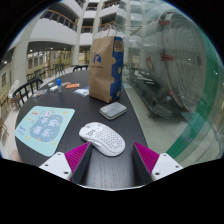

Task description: Arrange mouse

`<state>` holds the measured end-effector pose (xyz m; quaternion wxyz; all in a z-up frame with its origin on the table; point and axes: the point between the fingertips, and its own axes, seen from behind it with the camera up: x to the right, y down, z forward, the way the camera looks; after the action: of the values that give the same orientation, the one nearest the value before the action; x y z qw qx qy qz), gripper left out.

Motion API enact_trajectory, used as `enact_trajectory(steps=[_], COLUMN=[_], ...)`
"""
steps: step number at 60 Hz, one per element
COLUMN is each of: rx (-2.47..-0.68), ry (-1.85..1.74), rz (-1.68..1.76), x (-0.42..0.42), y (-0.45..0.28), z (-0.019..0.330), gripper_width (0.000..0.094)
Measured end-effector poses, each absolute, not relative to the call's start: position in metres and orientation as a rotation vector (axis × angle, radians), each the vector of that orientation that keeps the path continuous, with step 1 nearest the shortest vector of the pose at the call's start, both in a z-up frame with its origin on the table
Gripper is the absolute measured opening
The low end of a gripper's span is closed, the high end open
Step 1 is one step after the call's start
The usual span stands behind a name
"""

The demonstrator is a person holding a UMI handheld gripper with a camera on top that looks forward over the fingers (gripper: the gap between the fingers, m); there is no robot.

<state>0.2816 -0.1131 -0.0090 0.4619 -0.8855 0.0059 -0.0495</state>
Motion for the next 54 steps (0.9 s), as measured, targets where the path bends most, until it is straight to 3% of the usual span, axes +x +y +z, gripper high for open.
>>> enact_trajectory(steps=[24, 26, 29, 30, 37, 54], rx=[-2.203, -2.207, -2.213, -2.209, -2.211, -2.181], ry=[-0.101, -0.098, -0.089, -0.084, -0.086, -0.087], rz=[0.019, 0.027, 0.004, -0.006, -0.047, -0.086], x=[0.261, 0.261, 0.264, 0.265, 0.262, 0.225], y=[-0.062, -0.06, -0.06, -0.06, -0.062, -0.089], z=[-0.016, -0.016, -0.016, -0.016, -0.016, -0.012], gripper_width=[0.0841, 0.0802, 0.0599, 0.0572, 0.05, 0.043])
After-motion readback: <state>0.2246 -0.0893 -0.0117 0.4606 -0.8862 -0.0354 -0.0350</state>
